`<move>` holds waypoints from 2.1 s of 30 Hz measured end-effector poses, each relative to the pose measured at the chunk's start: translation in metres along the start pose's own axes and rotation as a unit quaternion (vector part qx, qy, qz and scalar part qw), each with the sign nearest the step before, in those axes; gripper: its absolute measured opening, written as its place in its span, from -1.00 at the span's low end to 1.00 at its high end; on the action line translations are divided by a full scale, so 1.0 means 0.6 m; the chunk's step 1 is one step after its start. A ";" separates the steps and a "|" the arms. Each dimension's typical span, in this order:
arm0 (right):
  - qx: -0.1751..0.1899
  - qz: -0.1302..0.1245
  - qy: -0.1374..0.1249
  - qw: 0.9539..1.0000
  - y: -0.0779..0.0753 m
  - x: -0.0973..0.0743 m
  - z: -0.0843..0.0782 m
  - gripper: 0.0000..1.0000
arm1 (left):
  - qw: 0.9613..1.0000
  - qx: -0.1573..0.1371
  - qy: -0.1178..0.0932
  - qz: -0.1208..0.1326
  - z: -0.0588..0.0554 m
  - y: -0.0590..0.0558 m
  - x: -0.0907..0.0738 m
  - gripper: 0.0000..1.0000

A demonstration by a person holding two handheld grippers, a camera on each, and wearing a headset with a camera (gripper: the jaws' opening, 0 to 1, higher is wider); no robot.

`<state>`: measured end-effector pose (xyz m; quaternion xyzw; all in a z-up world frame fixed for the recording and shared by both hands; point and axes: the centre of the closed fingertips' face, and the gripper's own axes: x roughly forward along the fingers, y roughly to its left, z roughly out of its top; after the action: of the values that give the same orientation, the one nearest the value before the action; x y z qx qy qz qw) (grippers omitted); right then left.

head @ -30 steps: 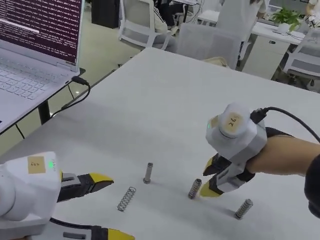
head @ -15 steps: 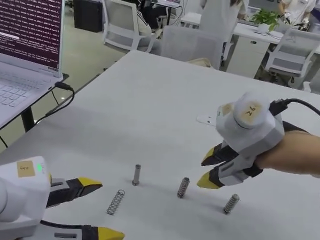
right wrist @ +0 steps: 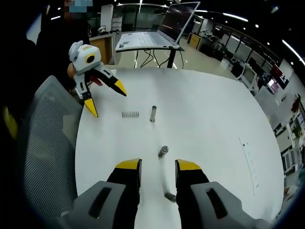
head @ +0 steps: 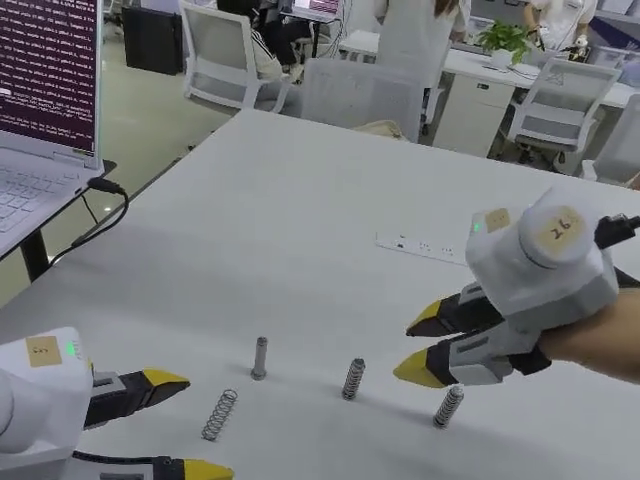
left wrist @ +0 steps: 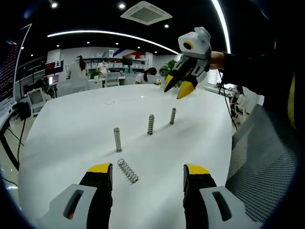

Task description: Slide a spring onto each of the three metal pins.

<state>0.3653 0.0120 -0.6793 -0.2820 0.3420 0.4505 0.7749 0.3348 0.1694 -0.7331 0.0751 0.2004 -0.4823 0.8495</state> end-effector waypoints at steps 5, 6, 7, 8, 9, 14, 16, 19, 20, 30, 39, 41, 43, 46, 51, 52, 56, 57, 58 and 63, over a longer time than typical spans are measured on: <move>0.015 -0.011 -0.012 1.000 0.007 -0.014 -0.007 -0.48 | 1.000 0.001 0.005 -0.004 -0.005 0.001 0.004 0.09; 0.018 -0.012 -0.015 1.000 0.009 -0.017 -0.007 -0.48 | 1.000 0.001 0.006 -0.004 -0.005 0.002 0.005 0.09; 0.022 -0.014 -0.018 1.000 0.011 -0.021 -0.009 -0.48 | 1.000 0.001 0.006 -0.004 -0.005 0.002 0.005 0.09; 0.024 -0.016 -0.020 0.999 0.012 -0.023 -0.011 -0.48 | 1.000 0.002 0.006 -0.005 -0.004 0.003 0.006 0.08; 0.028 -0.020 -0.024 0.999 0.012 -0.026 -0.013 -0.48 | 1.000 0.003 0.007 -0.005 -0.004 0.003 0.007 0.08; 0.052 -0.031 -0.043 0.997 0.014 -0.042 -0.019 -0.47 | 1.000 0.002 0.008 -0.004 -0.004 0.007 0.010 0.06; 0.056 -0.034 -0.045 0.997 0.015 -0.045 -0.024 -0.47 | 1.000 0.002 0.008 -0.003 -0.005 0.008 0.011 0.06; 0.065 -0.037 -0.045 0.996 0.017 -0.047 -0.034 -0.47 | 1.000 0.000 0.011 -0.003 -0.009 0.008 0.013 0.05; 0.066 -0.039 -0.045 0.996 0.017 -0.048 -0.037 -0.47 | 1.000 0.000 0.012 -0.003 -0.010 0.007 0.013 0.05; 0.107 -0.060 -0.086 0.989 0.014 -0.060 -0.059 -0.40 | 1.000 -0.002 0.018 0.003 -0.015 0.008 0.013 0.00; 0.132 -0.092 -0.113 0.981 0.009 -0.064 -0.087 -0.30 | 1.000 -0.002 0.021 0.007 -0.020 0.013 0.021 -0.04; 0.134 -0.099 -0.120 0.979 0.008 -0.067 -0.087 -0.29 | 1.000 -0.001 0.023 0.007 -0.022 0.014 0.023 -0.05; 0.142 -0.105 -0.129 0.976 0.006 -0.070 -0.091 -0.28 | 1.000 -0.004 0.025 0.008 -0.024 0.017 0.026 -0.05; 0.146 -0.111 -0.130 0.974 0.008 -0.070 -0.099 -0.27 | 1.000 -0.005 0.026 0.010 -0.028 0.022 0.029 -0.07; 0.155 -0.114 -0.129 0.973 0.011 -0.069 -0.106 -0.27 | 0.999 -0.007 0.035 0.011 -0.039 0.028 0.041 -0.12; 0.154 -0.116 -0.129 0.973 0.010 -0.070 -0.106 -0.26 | 0.999 -0.006 0.036 0.012 -0.041 0.031 0.043 -0.13; 0.158 -0.119 -0.132 0.971 0.008 -0.073 -0.105 -0.26 | 0.999 -0.003 0.037 0.016 -0.044 0.037 0.051 -0.16; 0.158 -0.119 -0.133 0.971 0.008 -0.073 -0.105 -0.26 | 0.999 -0.005 0.036 0.017 -0.044 0.038 0.052 -0.17; 0.158 -0.118 -0.133 0.971 0.009 -0.073 -0.106 -0.26 | 0.999 -0.006 0.037 0.019 -0.046 0.039 0.054 -0.18; 0.159 -0.119 -0.132 0.971 0.008 -0.073 -0.107 -0.26 | 0.999 -0.002 0.041 0.026 -0.046 0.046 0.059 -0.20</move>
<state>0.3275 -0.0560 -0.6848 -0.1318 0.2681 0.3279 0.8962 0.3668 0.1646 -0.7748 0.0983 0.2339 -0.4560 0.8530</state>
